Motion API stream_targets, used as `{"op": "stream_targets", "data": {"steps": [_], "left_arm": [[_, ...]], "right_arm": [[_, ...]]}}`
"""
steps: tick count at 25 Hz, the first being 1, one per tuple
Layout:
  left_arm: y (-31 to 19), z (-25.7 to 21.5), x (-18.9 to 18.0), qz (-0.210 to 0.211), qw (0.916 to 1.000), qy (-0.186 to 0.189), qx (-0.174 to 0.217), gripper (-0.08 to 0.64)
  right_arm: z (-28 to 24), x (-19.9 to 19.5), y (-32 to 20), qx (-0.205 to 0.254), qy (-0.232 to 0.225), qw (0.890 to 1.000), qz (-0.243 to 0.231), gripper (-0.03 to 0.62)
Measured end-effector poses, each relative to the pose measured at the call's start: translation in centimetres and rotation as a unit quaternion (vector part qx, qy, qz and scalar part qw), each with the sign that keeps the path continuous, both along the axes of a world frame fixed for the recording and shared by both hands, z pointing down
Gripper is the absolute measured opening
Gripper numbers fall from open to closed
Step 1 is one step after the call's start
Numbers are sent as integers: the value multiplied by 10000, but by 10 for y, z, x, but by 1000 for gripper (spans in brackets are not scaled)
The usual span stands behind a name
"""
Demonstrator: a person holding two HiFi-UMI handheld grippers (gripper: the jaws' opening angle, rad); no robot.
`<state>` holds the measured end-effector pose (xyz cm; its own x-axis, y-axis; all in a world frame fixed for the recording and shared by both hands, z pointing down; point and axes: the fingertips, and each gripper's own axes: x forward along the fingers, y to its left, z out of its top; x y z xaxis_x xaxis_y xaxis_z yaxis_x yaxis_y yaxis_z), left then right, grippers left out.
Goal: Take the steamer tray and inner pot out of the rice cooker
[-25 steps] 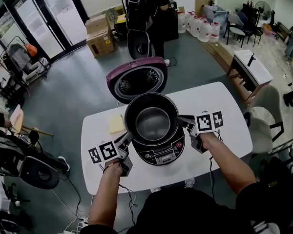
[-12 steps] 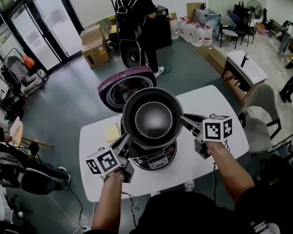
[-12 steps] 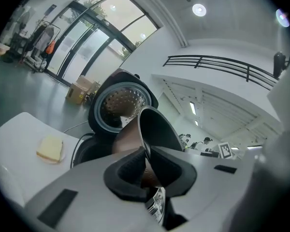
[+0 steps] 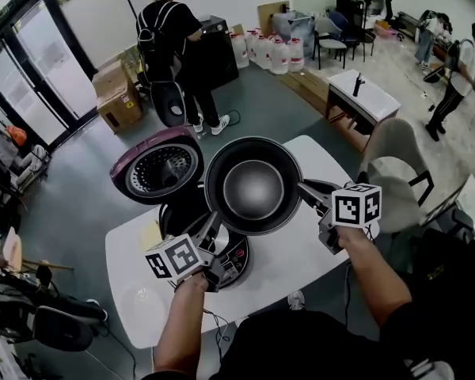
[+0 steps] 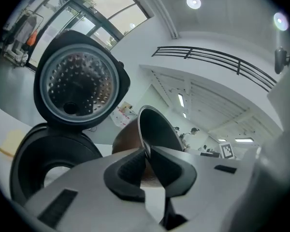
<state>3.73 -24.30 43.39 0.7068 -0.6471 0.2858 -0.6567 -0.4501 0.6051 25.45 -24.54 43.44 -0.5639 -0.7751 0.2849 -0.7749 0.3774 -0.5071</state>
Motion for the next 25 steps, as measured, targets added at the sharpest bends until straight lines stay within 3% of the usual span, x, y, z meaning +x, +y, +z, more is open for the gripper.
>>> {"op": "stream_targets", "data": {"steps": [7, 12, 17, 25], "left_arm": [[-10, 29, 102, 529, 9985, -103, -129, 35], [-14, 53, 159, 793, 9965, 93, -259, 35], [-17, 99, 193, 795, 9952, 125, -566, 29], [-13, 170, 219, 724, 9909, -221, -1111, 28]], "right_arm": [[26, 101, 17, -121, 100, 9971, 747, 48], [54, 154, 27, -333, 86, 9937, 1068, 49], [92, 186, 32, -607, 206, 9906, 1207, 46], [171, 211, 39, -1304, 125, 9838, 1220, 46]]}}
